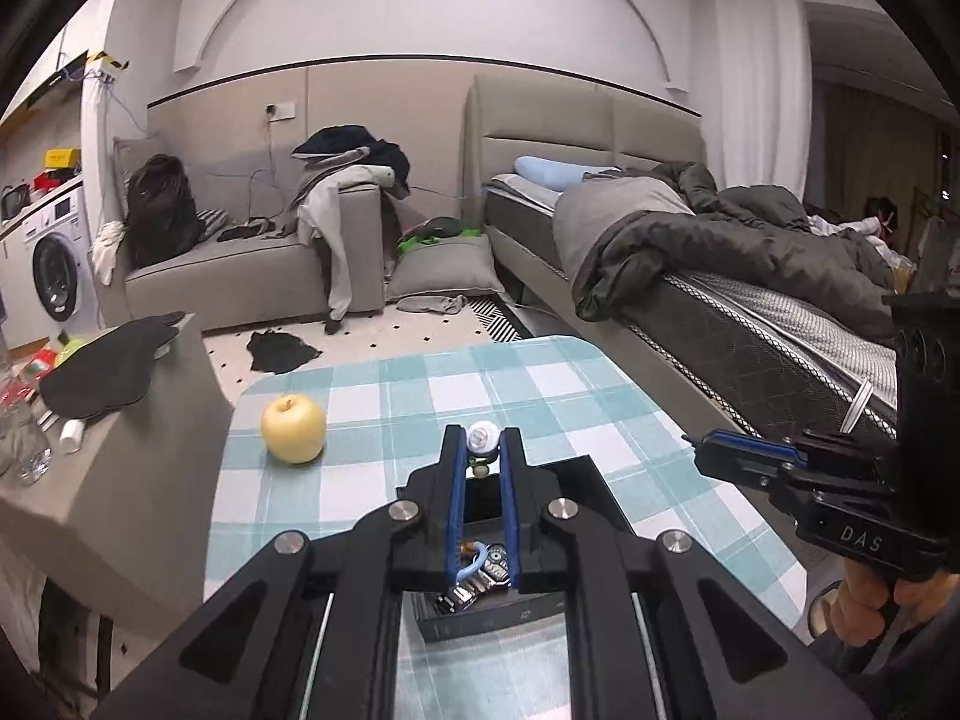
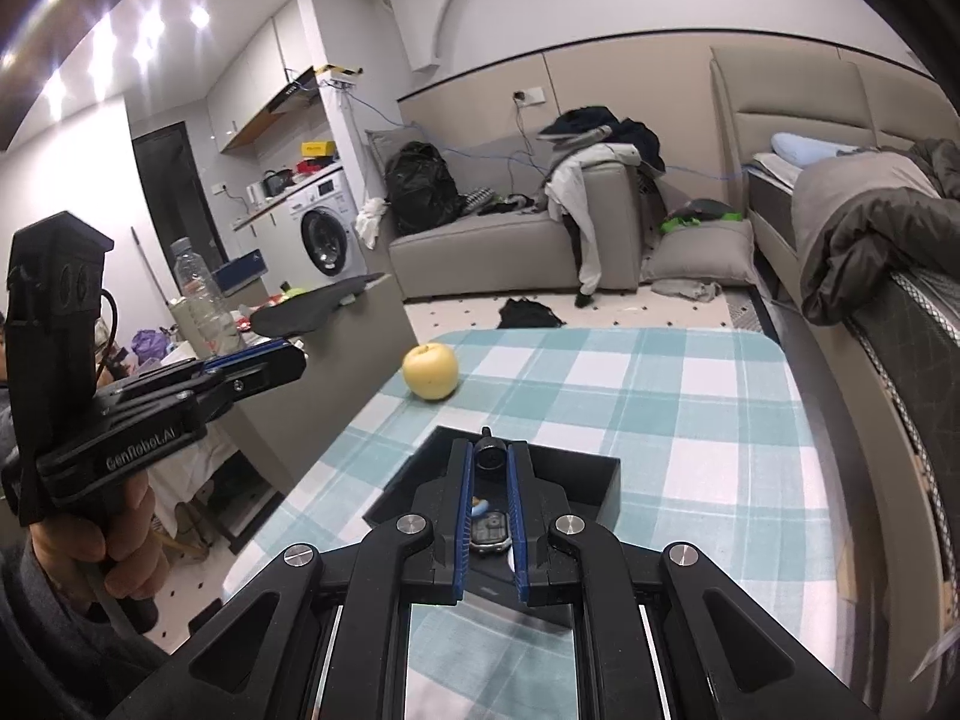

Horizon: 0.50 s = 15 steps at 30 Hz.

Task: Organize jewelry
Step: 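Carry the black stud and earrings over the box and lower them inside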

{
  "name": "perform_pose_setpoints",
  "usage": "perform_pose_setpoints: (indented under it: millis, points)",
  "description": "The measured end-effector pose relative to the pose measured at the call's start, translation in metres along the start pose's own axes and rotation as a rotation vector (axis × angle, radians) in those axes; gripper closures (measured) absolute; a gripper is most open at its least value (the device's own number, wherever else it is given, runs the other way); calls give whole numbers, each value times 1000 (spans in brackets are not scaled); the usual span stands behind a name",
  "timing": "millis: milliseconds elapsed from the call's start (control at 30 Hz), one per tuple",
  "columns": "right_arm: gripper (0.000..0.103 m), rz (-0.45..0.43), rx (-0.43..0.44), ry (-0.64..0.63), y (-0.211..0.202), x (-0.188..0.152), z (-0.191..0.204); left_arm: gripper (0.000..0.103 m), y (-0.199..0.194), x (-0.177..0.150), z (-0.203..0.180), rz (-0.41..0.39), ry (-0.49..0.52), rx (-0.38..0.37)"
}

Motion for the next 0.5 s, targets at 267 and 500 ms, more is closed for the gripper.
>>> perform_pose_setpoints:
  millis: [267, 500]
  points:
    - [93, 62, -36, 4, 35, -4, -9, 97, 59, -15, 1, 74, 40, -55]
    - [93, 72, -2, 21, 67, -17, -21, 97, 97, -33, 13, 176, -9, -24]
Point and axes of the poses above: each gripper's, at about its wrist camera, not at the fingertips, and y roughly the way its jaws point, z to its left, x to its top, the point moved 3 cm from there along y, roughly the way its jaws point, and after that the axes turned 1 degree about -z, right-handed, at the moved point
